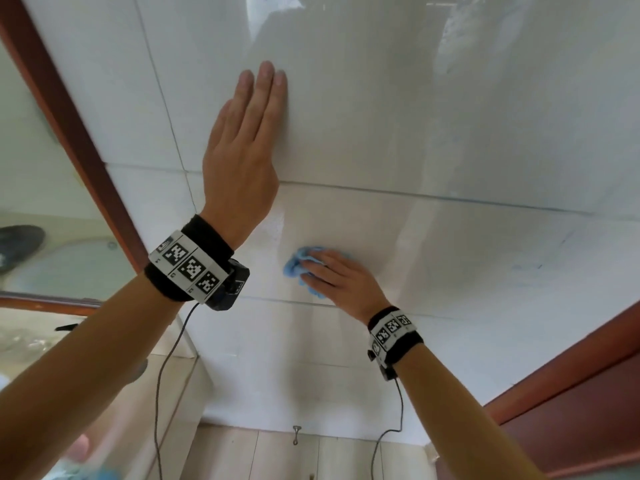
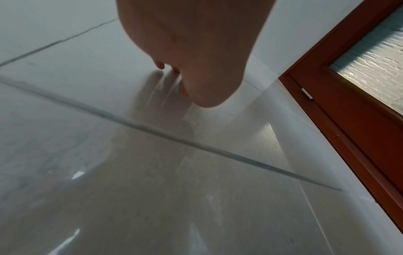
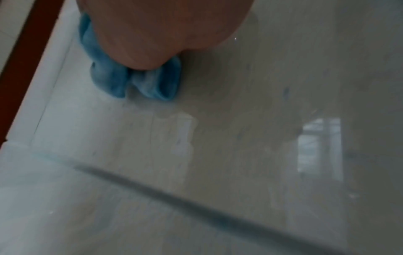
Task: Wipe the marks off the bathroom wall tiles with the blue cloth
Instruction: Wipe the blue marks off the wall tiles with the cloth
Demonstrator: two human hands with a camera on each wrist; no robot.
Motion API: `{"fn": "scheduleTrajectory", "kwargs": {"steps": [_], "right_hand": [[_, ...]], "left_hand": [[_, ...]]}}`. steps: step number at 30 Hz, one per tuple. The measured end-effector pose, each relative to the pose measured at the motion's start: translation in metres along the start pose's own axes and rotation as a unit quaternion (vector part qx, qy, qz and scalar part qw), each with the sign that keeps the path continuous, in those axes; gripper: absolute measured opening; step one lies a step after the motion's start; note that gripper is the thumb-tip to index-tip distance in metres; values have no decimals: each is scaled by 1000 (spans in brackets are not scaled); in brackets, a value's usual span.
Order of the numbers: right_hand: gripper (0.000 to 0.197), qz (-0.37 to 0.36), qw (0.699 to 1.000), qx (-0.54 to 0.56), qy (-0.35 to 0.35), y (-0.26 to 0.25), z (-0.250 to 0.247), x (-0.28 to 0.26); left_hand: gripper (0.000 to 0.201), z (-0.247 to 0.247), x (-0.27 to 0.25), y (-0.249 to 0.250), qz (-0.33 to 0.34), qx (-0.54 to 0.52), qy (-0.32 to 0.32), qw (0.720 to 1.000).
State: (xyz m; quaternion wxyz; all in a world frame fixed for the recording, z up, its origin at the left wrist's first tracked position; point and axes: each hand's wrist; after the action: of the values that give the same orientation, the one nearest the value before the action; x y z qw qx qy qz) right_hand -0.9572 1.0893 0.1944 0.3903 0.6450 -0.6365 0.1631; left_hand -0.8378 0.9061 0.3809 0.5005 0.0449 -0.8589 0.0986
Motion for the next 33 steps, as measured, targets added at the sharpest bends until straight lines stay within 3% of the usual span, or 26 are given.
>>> {"fn": "scheduleTrajectory", "kwargs": {"steps": [3, 7, 9, 12, 14, 17, 19, 21, 23, 25, 27, 28, 30, 33], "right_hand": [[19, 1, 1000, -10, 23, 21, -34, 20], [31, 108, 985, -23, 132, 54, -108, 73], [36, 190, 955, -12, 229, 71, -156, 105], [32, 273, 877, -24, 394, 109, -224, 140], [29, 303, 840, -20, 450, 138, -253, 153], [33, 341, 815, -6, 468, 157, -257, 162], [40, 355, 827, -26, 435, 145, -234, 161], [50, 313, 884, -47, 345, 121, -200, 153], [46, 191, 952, -58, 231, 100, -169, 136], [36, 65, 984, -75, 145, 94, -160, 117], [37, 9, 991, -96, 93, 107, -172, 109], [37, 16, 991, -95, 91, 118, -183, 109], [46, 97, 983, -93, 128, 138, -209, 114], [51, 233, 932, -80, 267, 157, -246, 135]], "left_hand": [[83, -5, 2, 5, -2, -5, 0, 1000], [84, -15, 20, 25, 8, -60, 27, 998], [85, -21, 37, 35, 22, -78, 45, 996], [82, -26, 64, 41, 17, -77, 67, 995], [81, -27, 75, 42, 12, -75, 72, 995], [79, -27, 83, 45, 16, -77, 75, 994], [81, -25, 83, 49, 19, -82, 76, 994], [81, -23, 84, 53, 28, -90, 74, 993], [73, -21, 83, 58, 42, -100, 72, 991], [60, -21, 84, 62, 53, -104, 69, 991], [62, -21, 85, 65, 52, -105, 63, 991], [67, -21, 86, 66, 49, -104, 62, 991], [79, -19, 87, 69, 41, -98, 57, 993], [83, -17, 85, 72, 24, -99, 54, 993]]}}
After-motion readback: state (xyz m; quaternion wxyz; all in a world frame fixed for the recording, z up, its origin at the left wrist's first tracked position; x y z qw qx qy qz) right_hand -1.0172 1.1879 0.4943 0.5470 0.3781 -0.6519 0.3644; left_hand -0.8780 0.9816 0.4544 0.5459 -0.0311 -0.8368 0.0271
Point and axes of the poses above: each hand's wrist, its own x-axis towards the middle knuckle, its own z-axis out of the palm, y = z × x, and after that the axes turned 6 degrees about z, right-handed
